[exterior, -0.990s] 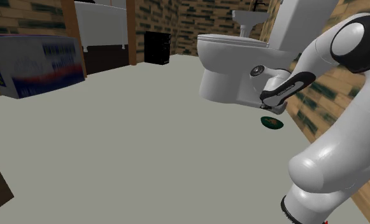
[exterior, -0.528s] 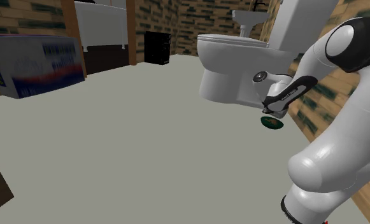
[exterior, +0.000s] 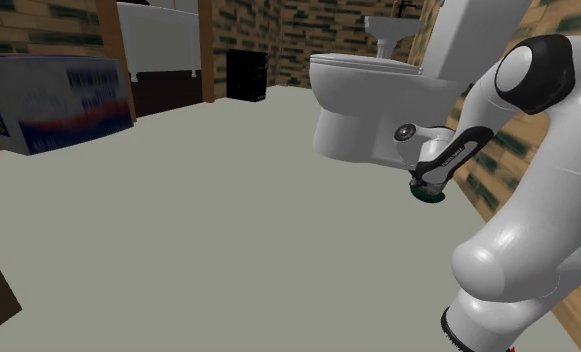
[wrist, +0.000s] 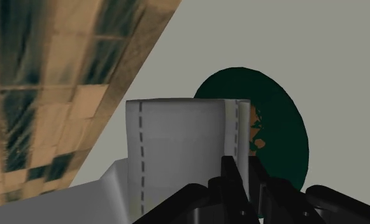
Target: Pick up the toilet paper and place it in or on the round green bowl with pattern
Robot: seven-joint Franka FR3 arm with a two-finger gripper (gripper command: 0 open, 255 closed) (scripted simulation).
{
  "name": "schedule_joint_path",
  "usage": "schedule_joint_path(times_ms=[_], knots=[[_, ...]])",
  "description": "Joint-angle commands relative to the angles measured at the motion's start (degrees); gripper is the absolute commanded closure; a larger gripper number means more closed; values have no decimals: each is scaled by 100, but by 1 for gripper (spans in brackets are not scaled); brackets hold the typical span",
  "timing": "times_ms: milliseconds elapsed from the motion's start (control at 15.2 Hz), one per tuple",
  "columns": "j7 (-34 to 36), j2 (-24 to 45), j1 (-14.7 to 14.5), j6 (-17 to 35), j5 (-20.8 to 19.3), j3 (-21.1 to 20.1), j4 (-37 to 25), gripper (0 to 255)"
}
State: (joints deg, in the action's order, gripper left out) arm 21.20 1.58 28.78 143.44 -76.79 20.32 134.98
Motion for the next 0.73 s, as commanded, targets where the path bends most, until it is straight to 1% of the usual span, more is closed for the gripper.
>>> schedule_joint_path(times_ms=[0, 330, 396, 660], knots=[[56, 41, -1, 19, -32, -1, 3, 255], [56, 42, -1, 19, -32, -1, 3, 255], [61, 44, -4, 16, -30, -5, 3, 0], [54, 36, -7, 10, -23, -7, 5, 0]])
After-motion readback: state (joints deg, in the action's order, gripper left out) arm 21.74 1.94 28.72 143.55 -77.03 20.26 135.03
